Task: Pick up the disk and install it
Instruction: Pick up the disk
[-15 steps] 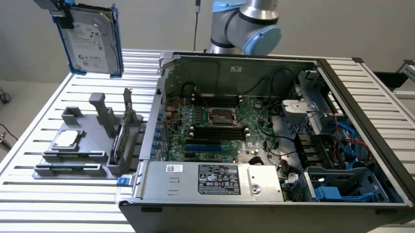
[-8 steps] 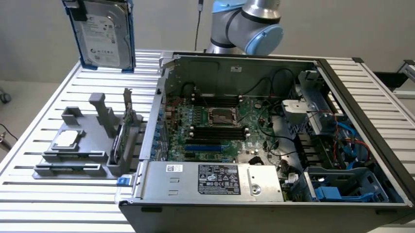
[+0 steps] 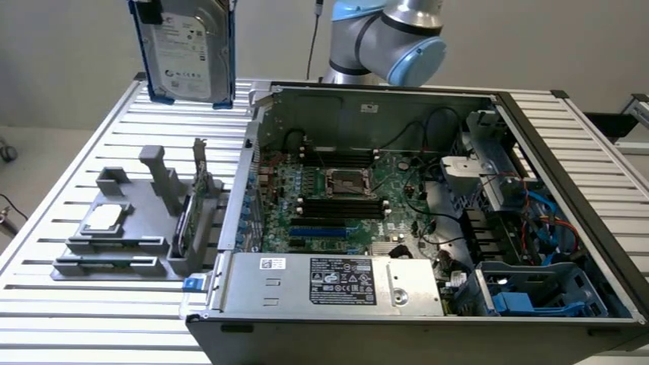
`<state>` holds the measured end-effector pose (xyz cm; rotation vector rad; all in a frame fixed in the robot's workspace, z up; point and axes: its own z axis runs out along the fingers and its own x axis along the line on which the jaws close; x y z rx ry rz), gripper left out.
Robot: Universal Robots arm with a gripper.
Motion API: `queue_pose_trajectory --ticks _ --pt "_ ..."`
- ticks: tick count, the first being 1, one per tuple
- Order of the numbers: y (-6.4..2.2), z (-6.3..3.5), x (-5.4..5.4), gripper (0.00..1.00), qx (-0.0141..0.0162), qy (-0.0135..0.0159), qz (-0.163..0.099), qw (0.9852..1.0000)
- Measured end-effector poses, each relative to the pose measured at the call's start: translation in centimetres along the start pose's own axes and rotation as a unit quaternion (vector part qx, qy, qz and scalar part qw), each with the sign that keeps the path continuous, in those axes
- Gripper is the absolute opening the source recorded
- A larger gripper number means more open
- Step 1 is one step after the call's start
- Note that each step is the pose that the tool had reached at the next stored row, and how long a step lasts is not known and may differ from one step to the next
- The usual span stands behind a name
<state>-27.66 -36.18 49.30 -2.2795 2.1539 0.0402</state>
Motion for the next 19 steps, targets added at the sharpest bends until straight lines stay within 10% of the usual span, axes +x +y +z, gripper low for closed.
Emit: queue_pose_trajectory --ticks 11,19 --pt "-2.9 -0.69 1.7 0.33 0.0025 0.0001 0.0 1.0" --pt "-3.72 -0.78 3.3 0.33 0.0153 0.0009 0.0 0.9999"
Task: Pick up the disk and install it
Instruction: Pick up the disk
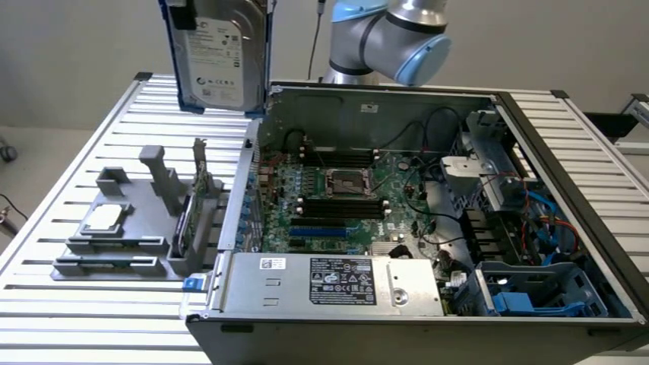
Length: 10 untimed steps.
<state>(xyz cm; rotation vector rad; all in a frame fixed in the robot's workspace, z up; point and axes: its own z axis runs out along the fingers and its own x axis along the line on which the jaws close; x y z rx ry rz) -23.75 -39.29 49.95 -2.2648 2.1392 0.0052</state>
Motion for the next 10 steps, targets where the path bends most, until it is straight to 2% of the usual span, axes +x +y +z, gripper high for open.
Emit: queue_pose_trajectory --ticks 2,8,10 --pt "-0.22 0.0 0.3 0.33 0.0048 0.0003 0.0 1.0" --pt "-0.88 -0.02 0.9 0.33 0.0264 0.0015 -0.001 0.9997" --pt "-1.19 -0.02 1.1 0.33 0.0308 0.0017 -0.002 0.9995"
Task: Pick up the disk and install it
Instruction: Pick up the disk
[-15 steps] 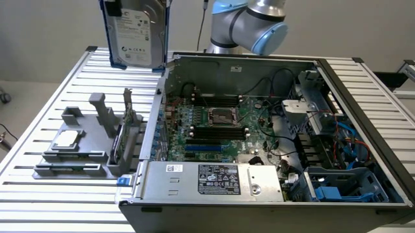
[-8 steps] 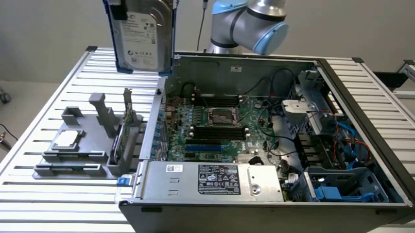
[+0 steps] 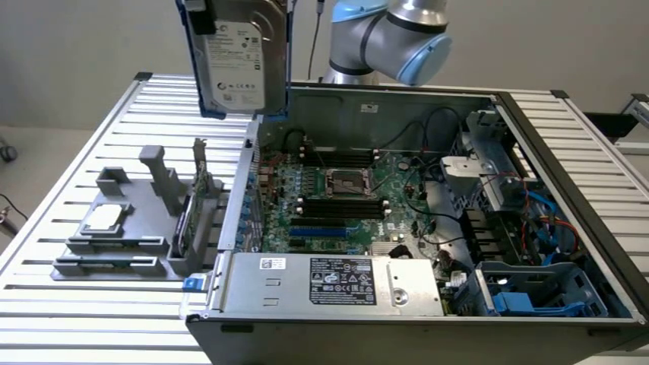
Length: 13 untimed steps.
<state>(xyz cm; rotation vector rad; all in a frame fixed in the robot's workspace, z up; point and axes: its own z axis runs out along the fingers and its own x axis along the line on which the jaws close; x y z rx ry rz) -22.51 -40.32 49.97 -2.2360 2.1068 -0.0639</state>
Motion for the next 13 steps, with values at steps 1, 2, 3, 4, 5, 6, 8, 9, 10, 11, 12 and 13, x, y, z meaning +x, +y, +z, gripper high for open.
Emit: queue_pose_trajectory --ticks 1,2,3,4,5,6,8,9,10,11,12,13 --pt "-0.2 0.01 0.1 0.33 0.0011 0.0001 0.0 1.0" --pt "-0.44 0.03 0.3 0.33 0.002 0.0001 0.0 1.0" --pt "-0.67 0.05 0.5 0.33 0.0024 0.0002 0.0 1.0" --pt "-0.93 0.06 0.7 0.33 0.0027 0.0002 0.0 1.0" --pt "-1.2 0.08 0.9 0.33 0.003 0.0002 0.0 1.0" --pt "-1.47 0.1 1.1 0.33 0.0032 0.0002 0.0 1.0" --pt "-1.96 0.13 1.5 0.33 0.0039 0.0002 0.0 1.0" --pt "-2.18 0.14 1.7 0.33 0.0043 0.0003 0.0 1.0" --pt "-2.38 0.15 2.0 0.33 0.005 0.0003 0.0 1.0" --pt "-2.54 0.17 2.2 0.33 0.0065 0.0003 0.0 1.0" --pt "-2.64 0.17 2.4 0.33 0.0097 0.0006 0.0 1.0" --pt "-2.7 0.19 2.6 0.33 0.0137 0.0008 0.0 0.9999"
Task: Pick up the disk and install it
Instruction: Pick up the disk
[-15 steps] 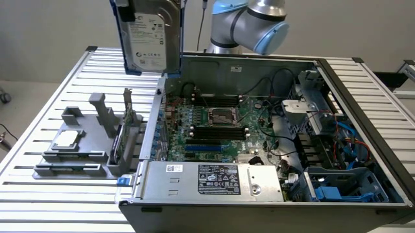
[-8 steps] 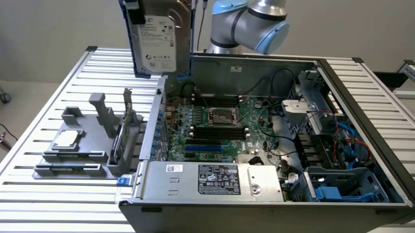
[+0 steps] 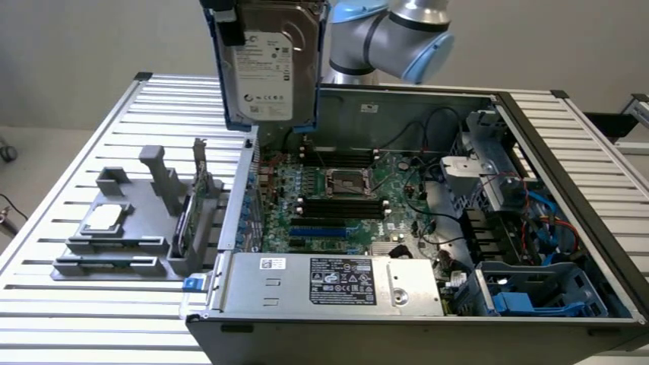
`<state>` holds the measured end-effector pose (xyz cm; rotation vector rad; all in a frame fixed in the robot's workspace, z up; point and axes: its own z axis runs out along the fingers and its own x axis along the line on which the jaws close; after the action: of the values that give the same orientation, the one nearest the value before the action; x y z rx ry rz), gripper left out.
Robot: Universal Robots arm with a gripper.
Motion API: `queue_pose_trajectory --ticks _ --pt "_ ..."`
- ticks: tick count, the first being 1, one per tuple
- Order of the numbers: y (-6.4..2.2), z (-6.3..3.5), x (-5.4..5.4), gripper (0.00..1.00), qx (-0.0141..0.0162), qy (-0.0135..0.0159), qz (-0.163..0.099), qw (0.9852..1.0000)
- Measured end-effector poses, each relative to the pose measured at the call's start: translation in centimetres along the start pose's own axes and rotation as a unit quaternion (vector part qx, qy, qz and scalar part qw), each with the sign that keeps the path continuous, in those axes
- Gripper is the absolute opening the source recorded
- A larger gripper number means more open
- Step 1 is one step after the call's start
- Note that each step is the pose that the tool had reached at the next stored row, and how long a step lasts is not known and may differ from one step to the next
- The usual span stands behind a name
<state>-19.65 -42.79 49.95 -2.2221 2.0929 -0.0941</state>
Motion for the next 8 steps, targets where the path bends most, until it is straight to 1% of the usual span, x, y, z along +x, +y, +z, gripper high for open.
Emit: queue_pose_trajectory --ticks 3,5,6,7,8 --pt "-0.22 0.04 0.6 0.33 0.0117 0.0007 0.0 0.9999" --pt "-0.48 0.09 1.1 0.33 0.0186 0.0011 0.0 0.9998" --pt "-0.66 0.13 1.4 0.33 0.0218 0.0013 0.0 0.9998" --pt "-0.85 0.17 1.6 0.33 0.0244 0.0014 0.0 0.9997" --pt "-1.07 0.22 1.8 0.33 0.0262 0.0015 -0.001 0.9997"
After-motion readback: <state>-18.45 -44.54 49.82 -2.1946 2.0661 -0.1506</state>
